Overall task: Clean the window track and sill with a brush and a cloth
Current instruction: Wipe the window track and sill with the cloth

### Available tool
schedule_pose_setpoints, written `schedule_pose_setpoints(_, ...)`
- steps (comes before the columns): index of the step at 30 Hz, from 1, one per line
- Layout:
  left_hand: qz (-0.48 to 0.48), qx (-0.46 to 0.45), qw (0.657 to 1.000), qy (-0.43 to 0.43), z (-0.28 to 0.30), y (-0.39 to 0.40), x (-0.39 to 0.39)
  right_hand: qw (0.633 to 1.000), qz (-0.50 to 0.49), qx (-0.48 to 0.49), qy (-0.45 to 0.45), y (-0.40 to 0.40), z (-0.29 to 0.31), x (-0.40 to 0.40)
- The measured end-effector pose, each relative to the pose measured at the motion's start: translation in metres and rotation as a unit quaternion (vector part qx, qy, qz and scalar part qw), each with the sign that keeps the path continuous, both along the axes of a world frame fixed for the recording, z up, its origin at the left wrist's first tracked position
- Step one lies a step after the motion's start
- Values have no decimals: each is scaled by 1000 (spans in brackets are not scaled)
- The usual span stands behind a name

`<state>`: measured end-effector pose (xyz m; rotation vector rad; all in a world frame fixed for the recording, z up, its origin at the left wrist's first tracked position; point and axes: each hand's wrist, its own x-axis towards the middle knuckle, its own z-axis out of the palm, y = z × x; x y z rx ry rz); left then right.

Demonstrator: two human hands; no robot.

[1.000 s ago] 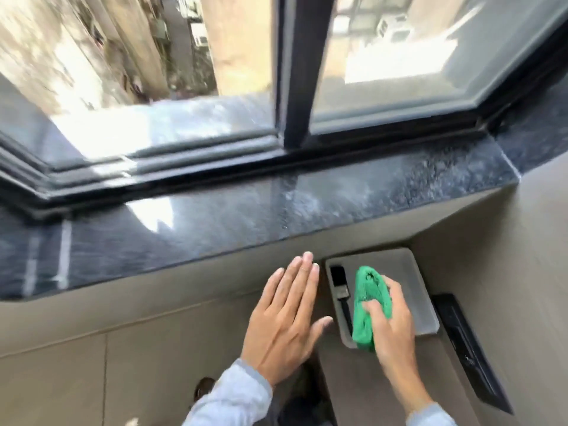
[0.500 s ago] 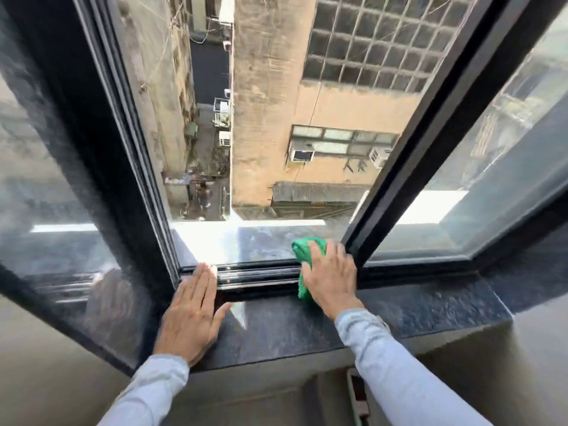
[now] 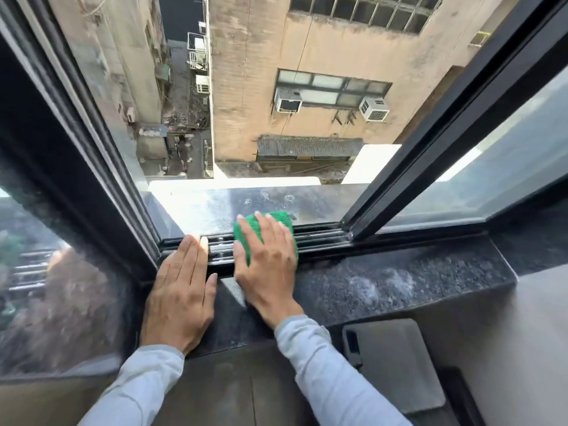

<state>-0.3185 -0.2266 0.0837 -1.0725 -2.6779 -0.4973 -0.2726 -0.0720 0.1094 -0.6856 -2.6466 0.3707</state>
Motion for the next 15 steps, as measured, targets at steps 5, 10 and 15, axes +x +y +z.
schedule_pose_setpoints(5,1,-3,1000,3,0,-2,3,994,92,46,-28,40,3,27)
schedule_pose_setpoints(10,4,-16,1000,-15,5,0,3,996,-87,-21,-17,90,8,51)
schedule_pose_setpoints(15,-5,-8,1000,-15,6,-1,1,993,-88,-65,35,9,8,8)
